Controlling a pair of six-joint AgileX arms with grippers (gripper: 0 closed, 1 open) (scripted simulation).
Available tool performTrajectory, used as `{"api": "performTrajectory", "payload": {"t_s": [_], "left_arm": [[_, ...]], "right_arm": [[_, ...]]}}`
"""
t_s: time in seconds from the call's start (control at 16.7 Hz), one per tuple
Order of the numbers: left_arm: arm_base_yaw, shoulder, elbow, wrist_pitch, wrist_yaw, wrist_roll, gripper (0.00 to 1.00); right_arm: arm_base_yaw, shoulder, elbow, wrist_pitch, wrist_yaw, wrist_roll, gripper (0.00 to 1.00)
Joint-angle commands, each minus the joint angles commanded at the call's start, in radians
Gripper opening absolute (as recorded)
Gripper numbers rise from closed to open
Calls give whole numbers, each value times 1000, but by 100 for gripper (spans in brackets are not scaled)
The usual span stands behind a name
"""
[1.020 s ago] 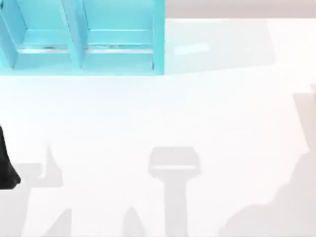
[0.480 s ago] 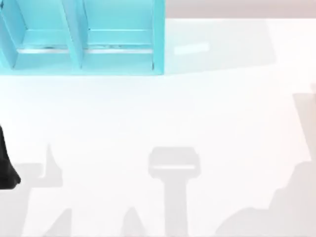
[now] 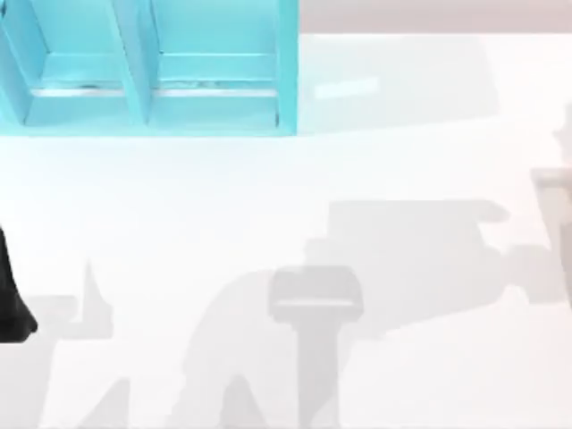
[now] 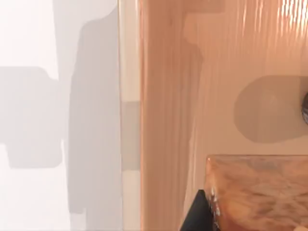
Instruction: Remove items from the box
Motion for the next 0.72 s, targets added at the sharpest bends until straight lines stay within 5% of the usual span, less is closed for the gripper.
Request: {"api": "performTrajectory", "payload": {"t_s": [0.36,0.72], "left_arm": [[0,0,0,0,0,0,100],[0,0,0,0,0,0,100]], "right_arm": [[495,229,162,67,-5,474,0],[658,374,199,78,-4,675,0]]}}
